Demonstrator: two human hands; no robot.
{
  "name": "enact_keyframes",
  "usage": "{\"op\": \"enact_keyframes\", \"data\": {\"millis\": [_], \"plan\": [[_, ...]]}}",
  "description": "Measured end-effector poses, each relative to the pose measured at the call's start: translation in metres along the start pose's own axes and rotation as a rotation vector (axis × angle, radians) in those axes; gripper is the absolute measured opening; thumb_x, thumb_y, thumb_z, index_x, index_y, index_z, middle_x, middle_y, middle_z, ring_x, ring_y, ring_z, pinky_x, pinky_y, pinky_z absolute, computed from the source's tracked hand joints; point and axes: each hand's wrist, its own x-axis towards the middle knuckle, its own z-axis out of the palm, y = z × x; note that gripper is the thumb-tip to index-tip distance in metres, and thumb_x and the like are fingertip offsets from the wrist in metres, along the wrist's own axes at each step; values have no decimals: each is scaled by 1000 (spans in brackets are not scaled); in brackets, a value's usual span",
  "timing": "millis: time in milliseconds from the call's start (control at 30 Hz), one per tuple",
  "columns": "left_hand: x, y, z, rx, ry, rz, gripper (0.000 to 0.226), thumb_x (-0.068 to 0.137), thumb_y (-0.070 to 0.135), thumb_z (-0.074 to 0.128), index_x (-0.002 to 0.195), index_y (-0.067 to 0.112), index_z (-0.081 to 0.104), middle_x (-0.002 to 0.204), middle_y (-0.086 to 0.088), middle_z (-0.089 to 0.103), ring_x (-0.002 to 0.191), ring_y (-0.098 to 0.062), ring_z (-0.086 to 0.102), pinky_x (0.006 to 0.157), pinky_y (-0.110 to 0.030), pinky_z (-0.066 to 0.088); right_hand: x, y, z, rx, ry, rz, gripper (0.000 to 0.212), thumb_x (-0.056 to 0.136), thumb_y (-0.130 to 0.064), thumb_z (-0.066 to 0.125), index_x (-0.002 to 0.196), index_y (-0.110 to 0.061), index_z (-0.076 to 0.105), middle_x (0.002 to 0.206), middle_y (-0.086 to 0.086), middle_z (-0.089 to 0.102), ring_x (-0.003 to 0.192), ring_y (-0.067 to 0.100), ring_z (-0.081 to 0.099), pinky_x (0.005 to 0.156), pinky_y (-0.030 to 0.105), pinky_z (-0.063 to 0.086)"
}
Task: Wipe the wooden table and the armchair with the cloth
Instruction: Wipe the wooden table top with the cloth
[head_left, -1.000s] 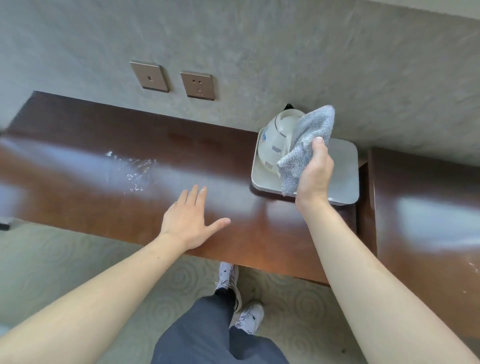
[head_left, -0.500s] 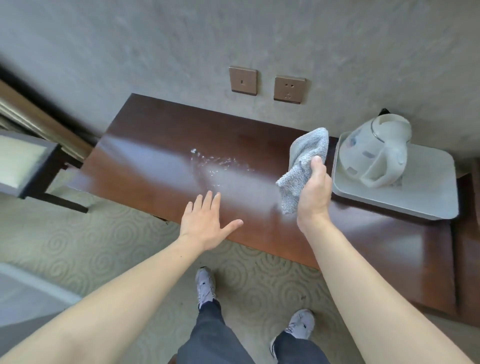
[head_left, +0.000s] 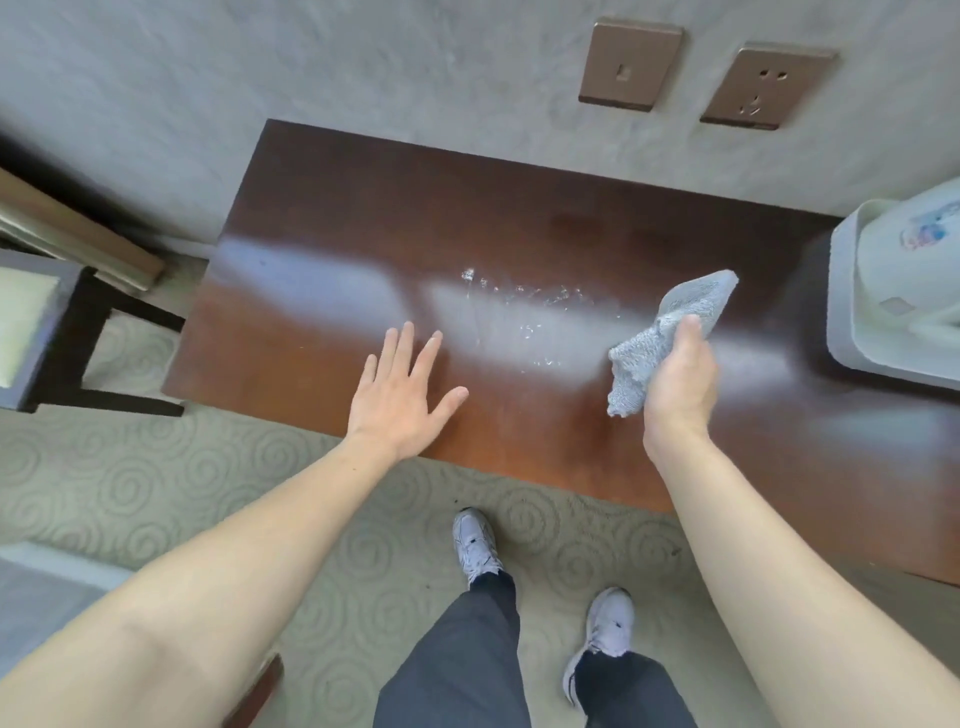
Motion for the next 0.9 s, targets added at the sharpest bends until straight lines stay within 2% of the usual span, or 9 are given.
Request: {"op": "enact_keyframes", "data": {"millis": [100,167,300,433,467,567,600,733,900], "plan": [[27,-6,8,3,76,-31,84,87,81,5,159,40,-9,168,-7,-20,154,-26,-20,124,-53,-1,19,6,5,-136,106,-135,51,94,-52,27,124,-25,58,100,-7,65,103,22,60,87,32,41],[51,-9,11,28,135,-42,82,87,82,1,158,42,-10,167,-5,-22,153,-28,-21,123,-57,-2,34,9,8,-217,106,-251,55,95,-48,26,145,-30,40,122,-3,63,107,21,58,92,32,41],[89,-16,22,-8,177,-139,82,86,84,1,158,44,-9,168,-4,-18,153,-34,-20,117,-69,-4,60,27,18,-379,66,-397,61,97,-43,27,155,-23,29,156,1,41,143,22,38,112,33,31],[100,-16,38,38,228,-160,85,84,89,2,157,46,-7,170,-2,-9,154,-35,-14,110,-78,-2,56,53,34,-486,-126,-373,66,95,-46,25,155,-19,33,157,3,41,146,24,34,119,50,27],[101,-16,38,35,235,-159,86,84,90,4,157,46,-6,170,-2,-7,154,-35,-13,109,-79,-1,51,59,39,-492,-174,-390,66,95,-46,24,155,-18,33,157,2,41,148,20,31,120,51,25],[101,-18,38,25,259,-158,88,83,91,7,158,46,-5,170,-2,-6,154,-35,-11,110,-79,0,35,78,47,-486,-257,-449,70,93,-46,21,157,-17,25,159,-15,18,142,-20,-1,126,43,11],[100,-18,39,29,264,-157,88,83,91,7,158,46,-4,170,-2,-6,154,-35,-11,110,-79,0,29,84,48,-506,-264,-488,69,94,-45,22,157,-16,24,158,-16,16,139,-24,-6,126,42,9],[100,-18,40,50,275,-149,89,83,91,8,159,44,-2,170,-4,-3,154,-36,-8,110,-79,2,1,107,51,-693,-234,-758,64,100,-35,28,152,3,30,162,10,22,155,19,12,126,44,7],[101,-18,38,54,284,-144,92,84,90,9,160,40,3,170,-5,2,155,-37,-3,110,-80,5,-18,122,75,-1074,-279,-736,83,102,-59,8,156,5,3,165,22,-8,154,33,-12,124,48,-3]]}}
